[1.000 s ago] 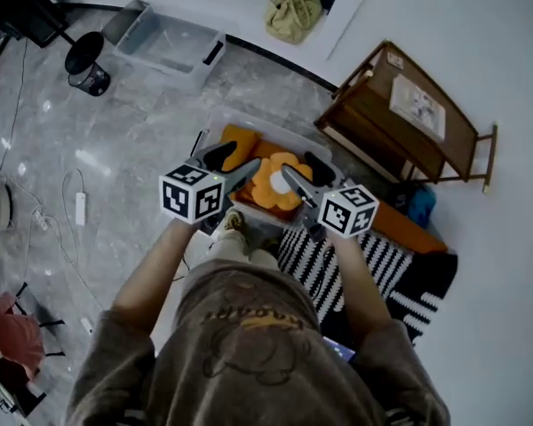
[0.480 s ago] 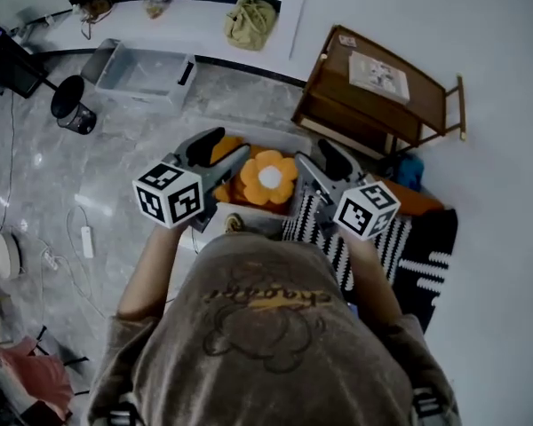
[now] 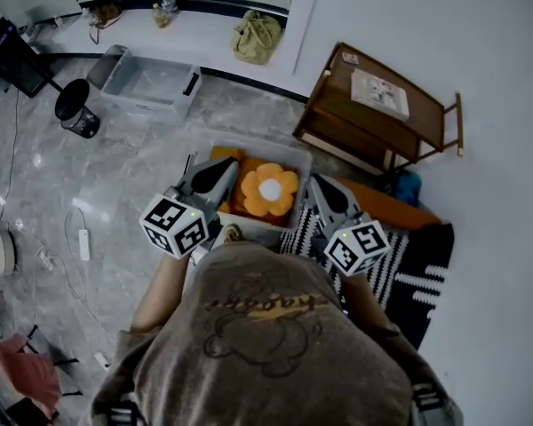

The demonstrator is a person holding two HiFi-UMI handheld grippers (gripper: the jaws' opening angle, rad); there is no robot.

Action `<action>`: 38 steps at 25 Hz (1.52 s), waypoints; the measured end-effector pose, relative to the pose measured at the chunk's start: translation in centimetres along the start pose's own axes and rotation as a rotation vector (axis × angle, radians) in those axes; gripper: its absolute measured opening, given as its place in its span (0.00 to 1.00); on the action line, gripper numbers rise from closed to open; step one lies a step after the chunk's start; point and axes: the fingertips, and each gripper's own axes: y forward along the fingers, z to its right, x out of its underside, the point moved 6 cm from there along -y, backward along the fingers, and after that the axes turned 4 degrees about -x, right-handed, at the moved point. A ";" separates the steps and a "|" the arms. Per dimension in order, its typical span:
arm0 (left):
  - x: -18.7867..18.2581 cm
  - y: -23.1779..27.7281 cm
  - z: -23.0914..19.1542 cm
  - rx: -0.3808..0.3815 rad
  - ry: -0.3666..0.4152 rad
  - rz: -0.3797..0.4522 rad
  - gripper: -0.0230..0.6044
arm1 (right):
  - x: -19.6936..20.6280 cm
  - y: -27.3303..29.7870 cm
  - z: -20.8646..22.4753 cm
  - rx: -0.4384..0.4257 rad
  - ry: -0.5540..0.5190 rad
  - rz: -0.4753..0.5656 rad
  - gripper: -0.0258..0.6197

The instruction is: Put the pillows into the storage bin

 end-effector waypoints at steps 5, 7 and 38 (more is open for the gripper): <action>1.1 -0.6 0.2 0.031 0.008 0.015 0.04 | 1.6 1.0 -0.7 -0.024 -0.046 -0.027 0.04; 1.3 -1.2 0.2 0.023 0.036 0.013 0.04 | 1.9 1.2 -1.1 -0.029 -0.056 -0.021 0.04; 5.9 -0.7 -2.1 -0.068 0.041 0.004 0.04 | 6.4 1.7 2.2 -0.030 -0.015 -0.028 0.04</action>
